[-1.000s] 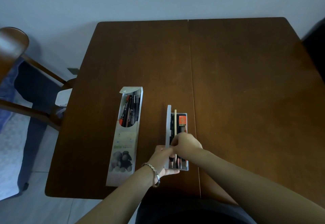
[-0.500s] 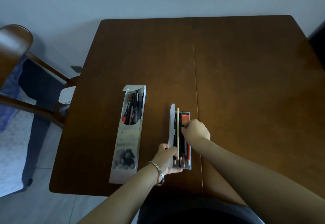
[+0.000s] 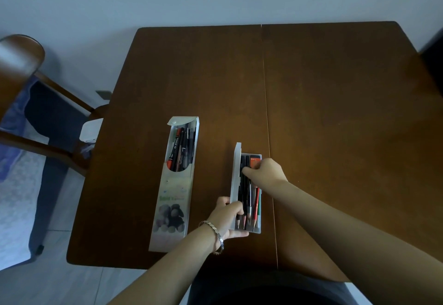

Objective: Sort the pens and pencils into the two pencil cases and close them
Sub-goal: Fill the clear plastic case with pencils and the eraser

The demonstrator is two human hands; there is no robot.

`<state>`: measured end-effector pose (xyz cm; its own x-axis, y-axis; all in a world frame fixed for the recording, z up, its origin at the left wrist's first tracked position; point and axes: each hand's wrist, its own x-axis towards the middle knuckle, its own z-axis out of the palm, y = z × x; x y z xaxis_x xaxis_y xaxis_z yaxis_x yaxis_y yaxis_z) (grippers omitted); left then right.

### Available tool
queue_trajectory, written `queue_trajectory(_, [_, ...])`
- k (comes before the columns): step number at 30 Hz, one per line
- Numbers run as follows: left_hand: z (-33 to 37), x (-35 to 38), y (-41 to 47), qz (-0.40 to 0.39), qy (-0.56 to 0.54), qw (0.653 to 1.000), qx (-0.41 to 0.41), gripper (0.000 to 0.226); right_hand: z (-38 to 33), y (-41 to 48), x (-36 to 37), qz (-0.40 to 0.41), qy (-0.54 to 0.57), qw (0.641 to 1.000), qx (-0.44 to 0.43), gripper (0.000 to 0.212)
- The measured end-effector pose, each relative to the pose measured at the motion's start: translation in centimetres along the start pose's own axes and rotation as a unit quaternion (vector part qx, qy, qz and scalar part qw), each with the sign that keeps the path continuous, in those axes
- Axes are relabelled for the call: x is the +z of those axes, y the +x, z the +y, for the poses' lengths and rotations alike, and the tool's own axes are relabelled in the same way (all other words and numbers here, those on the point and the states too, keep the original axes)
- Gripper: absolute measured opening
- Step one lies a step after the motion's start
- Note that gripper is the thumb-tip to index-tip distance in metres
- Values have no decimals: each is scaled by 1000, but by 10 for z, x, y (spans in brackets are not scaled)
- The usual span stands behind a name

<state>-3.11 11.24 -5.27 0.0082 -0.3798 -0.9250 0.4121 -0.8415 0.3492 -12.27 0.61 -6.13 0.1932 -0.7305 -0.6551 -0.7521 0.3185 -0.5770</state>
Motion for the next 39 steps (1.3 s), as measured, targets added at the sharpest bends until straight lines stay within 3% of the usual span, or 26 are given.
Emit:
queue_trajectory(4, [3, 0, 0, 8, -12, 1000, -12, 35, 6, -32, -20, 27, 109, 986, -126, 8])
queue_trajectory(7, [3, 0, -2, 7, -26, 999, -20, 27, 21, -55, -26, 23, 170, 956, -238, 21])
queue_trajectory(9, [3, 1, -3, 6, -29, 999, -14, 29, 38, -60, -22, 5, 102, 946, -308, 30])
queue_trajectory(12, [8, 8, -4, 29, 0, 1000, -10, 18, 60, -57, -12, -45, -80, 920, -381, 28])
queue_trajectory(15, [8, 8, -3, 38, 22, 999, -5, 14, 73, -49, -2, -48, -213, 863, -456, 36])
queue_trajectory(17, [5, 5, -4, 5, -14, 1000, -10, 26, 80, -47, 5, -38, -271, 830, -487, 37])
queue_trajectory(19, [3, 1, -6, -2, -21, 1000, -11, 30, 85, -44, 9, -39, -289, 832, -471, 31])
queue_trajectory(24, [4, 3, -6, -9, -22, 1000, -7, 32, 82, -44, 10, 2, -234, 881, -411, 22])
queue_trajectory(27, [5, 8, -7, 21, -31, 999, -11, 31, 58, -39, 10, 61, -155, 953, -254, 24])
queue_trajectory(29, [5, 9, -7, 27, -31, 999, -11, 31, 40, -30, 11, 72, -153, 972, -163, 28])
queue_trajectory(33, [3, 6, -6, 16, -31, 999, -4, 38, 21, -17, 15, 70, -145, 986, -42, 33])
queue_trajectory(39, [2, 4, -4, 17, -36, 999, -3, 44, 19, -14, 22, 63, -100, 993, -10, 23])
